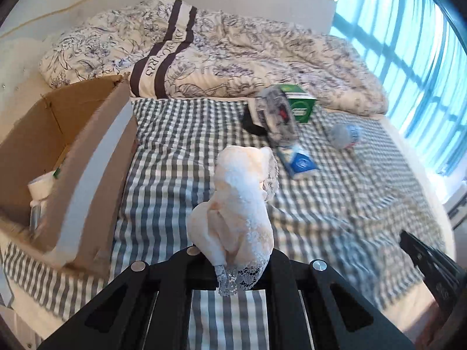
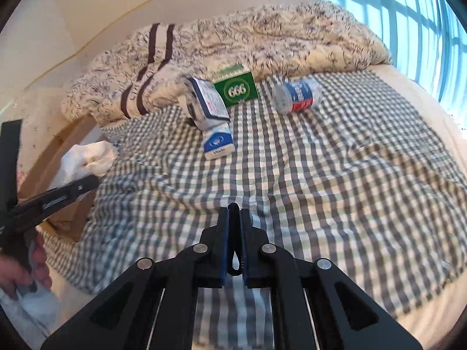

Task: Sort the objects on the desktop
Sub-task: 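Carry the lace cloth and hair tie into the box and open both tools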

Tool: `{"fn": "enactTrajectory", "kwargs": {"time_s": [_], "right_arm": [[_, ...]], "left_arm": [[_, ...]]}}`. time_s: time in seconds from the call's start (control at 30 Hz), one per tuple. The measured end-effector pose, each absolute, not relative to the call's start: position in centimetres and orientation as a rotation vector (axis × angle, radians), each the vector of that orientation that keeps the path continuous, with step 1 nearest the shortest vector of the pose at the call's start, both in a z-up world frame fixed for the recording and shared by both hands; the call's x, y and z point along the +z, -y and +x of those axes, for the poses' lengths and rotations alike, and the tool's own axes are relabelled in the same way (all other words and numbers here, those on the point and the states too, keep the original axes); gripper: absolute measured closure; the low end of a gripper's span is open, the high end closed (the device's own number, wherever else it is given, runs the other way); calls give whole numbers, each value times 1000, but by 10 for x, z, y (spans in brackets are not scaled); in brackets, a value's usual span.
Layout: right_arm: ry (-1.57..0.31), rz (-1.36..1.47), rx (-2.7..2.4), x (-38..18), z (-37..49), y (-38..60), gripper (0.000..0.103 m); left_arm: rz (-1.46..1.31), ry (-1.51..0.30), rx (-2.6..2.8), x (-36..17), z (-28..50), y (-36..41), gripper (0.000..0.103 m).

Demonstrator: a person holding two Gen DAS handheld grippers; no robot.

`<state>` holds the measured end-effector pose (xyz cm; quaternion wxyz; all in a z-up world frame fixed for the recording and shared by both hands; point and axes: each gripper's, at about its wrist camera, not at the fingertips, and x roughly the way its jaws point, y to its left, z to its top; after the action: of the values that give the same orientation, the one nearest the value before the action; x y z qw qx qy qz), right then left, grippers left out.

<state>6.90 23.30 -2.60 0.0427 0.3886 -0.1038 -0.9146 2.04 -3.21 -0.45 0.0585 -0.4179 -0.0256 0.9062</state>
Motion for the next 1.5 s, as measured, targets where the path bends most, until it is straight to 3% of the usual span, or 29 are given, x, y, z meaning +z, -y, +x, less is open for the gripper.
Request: {"fn": "enactTrajectory", "kwargs": {"time_s": [0.3,0.57,0.9,0.97,1.0,1.03,1.07,1.1,1.13,1.43,1.5], "right_arm": [[289,1069,-2743,33,101,-193,97],[252,987,-2548,78,81,-101,97],[277,970,-2254,111,-3,27,97],[294,969,-2215,111,-17,48,96],[323,974,-2193,109,-25,58,93],[362,995,-2161,105,-34,67,90],[398,1038,-2114,97,-45,78,65],[424,1087,-2064,88,-55,87,38],[446,1129,-2028,80,-62,93,37],[435,1114,-2132,70,-57,69,37],[442,1097,-2171,75,-50,51,37]], "left_arm": [[-1203,92,2854,42,69,62,95],[-1112,165,3022,90,66,143,95],[-1206,315,3143,69,33,237,95],[-1230,335,3154,61,27,247,91],[-1241,344,3160,57,25,250,81],[-1256,357,3166,52,24,251,63],[-1263,380,3167,47,23,255,52],[-1264,389,3174,44,23,257,33],[-1265,391,3185,41,24,259,23],[-1286,314,3166,40,24,244,21],[-1282,313,3151,44,31,234,13]]}}
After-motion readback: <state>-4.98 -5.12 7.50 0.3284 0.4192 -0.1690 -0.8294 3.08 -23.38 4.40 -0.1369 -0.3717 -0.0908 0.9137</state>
